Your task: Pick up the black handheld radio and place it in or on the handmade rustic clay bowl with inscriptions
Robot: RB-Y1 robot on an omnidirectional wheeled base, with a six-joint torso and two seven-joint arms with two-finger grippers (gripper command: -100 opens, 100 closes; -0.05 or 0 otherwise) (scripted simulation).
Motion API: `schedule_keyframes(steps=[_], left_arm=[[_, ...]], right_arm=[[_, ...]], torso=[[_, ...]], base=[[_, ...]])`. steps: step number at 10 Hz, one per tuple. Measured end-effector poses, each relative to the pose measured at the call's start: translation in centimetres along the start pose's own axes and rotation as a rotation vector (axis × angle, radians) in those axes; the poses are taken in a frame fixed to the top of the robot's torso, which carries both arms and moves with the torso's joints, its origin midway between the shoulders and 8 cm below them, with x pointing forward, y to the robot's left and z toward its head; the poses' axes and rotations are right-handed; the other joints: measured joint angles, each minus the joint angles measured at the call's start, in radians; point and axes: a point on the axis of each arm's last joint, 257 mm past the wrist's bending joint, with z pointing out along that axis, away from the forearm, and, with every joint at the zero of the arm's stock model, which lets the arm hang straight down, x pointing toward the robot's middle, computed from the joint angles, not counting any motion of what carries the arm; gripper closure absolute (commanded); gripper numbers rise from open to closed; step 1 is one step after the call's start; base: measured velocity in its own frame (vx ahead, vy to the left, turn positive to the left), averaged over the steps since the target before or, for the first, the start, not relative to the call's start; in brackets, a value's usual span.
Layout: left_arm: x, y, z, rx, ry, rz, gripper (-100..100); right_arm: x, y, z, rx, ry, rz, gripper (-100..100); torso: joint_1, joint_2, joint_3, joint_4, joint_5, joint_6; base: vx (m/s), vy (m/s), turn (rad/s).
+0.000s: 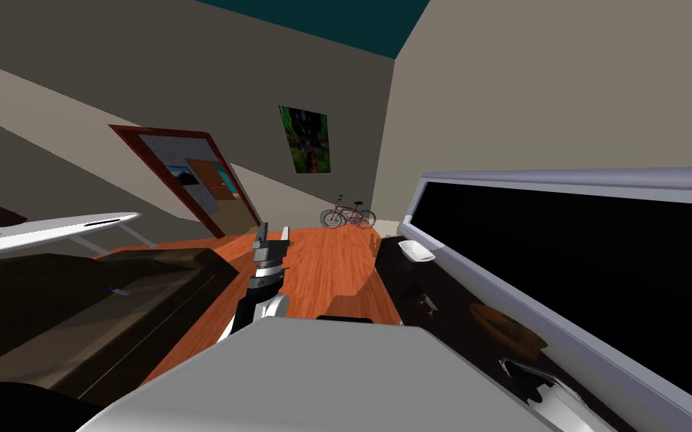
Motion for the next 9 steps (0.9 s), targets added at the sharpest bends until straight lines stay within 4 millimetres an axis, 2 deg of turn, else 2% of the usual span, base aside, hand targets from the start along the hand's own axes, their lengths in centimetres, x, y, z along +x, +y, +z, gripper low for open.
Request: schedule_keyframes(steps=[5,6,9], left_arm=[[0.0,0.0,0.0,0.0,0.0,0.0,0],[0.0,0.0,0.0,0.0,0.0,0.0,0],[0.0,0.0,0.0,0.0,0.0,0.0,0]], right_arm=[[-1.0,-6.0,-0.1,0.045,-0.014,0.035,100],[-1.7,-7.2,-0.2,0.053,-0.02,0.04,100],[-3.0,-9.3,-0.7,0.057,-0.033,0.033,100]], torso=[[-0.004,0.002,0.001,0.001,-0.001,0.001],[-0.001,0.001,0.001,0.001,0.0,0.0],[-0.009,0.004,0.002,0.001,-0.002,0.002]], base=[[0.077,0.092,0.061],[0.091,0.092,0.033],[0.061,-0.001,-0.039]])
